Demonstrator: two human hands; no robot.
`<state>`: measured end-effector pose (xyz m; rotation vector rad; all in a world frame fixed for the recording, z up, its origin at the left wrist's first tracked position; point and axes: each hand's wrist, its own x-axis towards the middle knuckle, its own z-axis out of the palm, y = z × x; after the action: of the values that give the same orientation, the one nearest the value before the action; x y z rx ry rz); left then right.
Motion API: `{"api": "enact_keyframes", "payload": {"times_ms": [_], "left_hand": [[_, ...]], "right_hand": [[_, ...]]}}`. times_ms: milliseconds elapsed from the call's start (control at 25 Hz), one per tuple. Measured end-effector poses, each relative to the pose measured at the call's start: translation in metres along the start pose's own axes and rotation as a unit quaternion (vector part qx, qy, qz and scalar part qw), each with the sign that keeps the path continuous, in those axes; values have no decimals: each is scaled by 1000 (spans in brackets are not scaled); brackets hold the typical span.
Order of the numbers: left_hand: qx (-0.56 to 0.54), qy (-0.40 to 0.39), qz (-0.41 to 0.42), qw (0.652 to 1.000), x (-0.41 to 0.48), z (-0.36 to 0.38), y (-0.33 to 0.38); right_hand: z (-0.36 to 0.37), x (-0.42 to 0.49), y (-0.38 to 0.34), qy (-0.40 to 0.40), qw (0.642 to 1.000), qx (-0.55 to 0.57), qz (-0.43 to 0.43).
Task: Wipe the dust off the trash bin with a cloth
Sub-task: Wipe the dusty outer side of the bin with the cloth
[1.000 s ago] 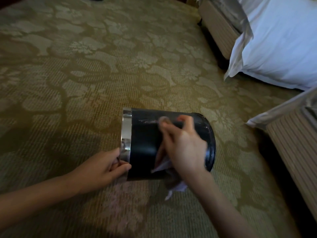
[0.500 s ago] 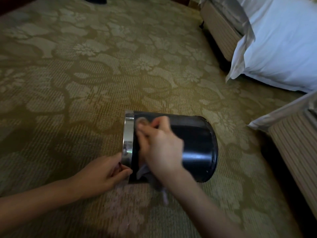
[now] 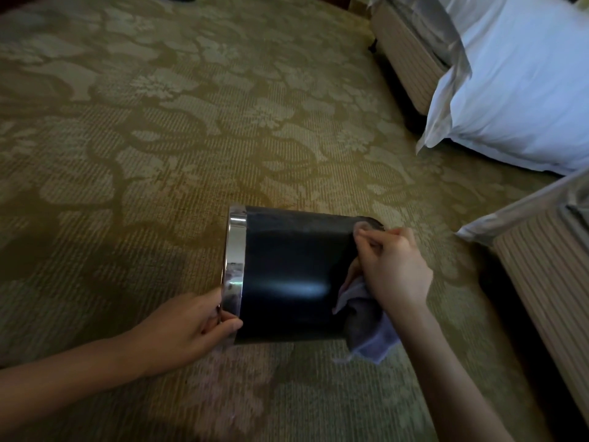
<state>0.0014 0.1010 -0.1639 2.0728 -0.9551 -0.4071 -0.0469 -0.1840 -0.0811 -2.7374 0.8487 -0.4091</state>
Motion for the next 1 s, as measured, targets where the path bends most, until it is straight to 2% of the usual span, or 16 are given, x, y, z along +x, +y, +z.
{"api": "enact_keyframes", "payload": {"times_ms": [200,280,360,400,560,680,760,880,1000], "left_hand": [[5,15,35,999,-3,3,-6],[4,7,39,999,-1,2,-3],[-8,1,17,1000,1,0,-2],[-9,5,10,1000,2,0,-3],[-1,2,-1,1000,0,2,-5],[2,-6,-8,1000,-4,5,-5],[11,-9,-14,1000,-3,7,-5],[17,-2,-3,1000,-5,7,-5],[23,-5,17,1000,-6,7,-7]], "right_hand": [[27,-48,-84,-15,976,34,-217],[28,-52,-97,-24,963,24,-268],[23,-35,-80,-12,964,0,-264],[18,-25,-62,-6,971,-16,-237],[-14,5,23,-29,998,-29,-41],[-19,7,35,-21,999,-39,-15],[-12,1,15,-11,999,-36,-30],[7,-26,-46,12,988,-37,-151],[24,-56,-103,-20,966,-15,-257]]}}
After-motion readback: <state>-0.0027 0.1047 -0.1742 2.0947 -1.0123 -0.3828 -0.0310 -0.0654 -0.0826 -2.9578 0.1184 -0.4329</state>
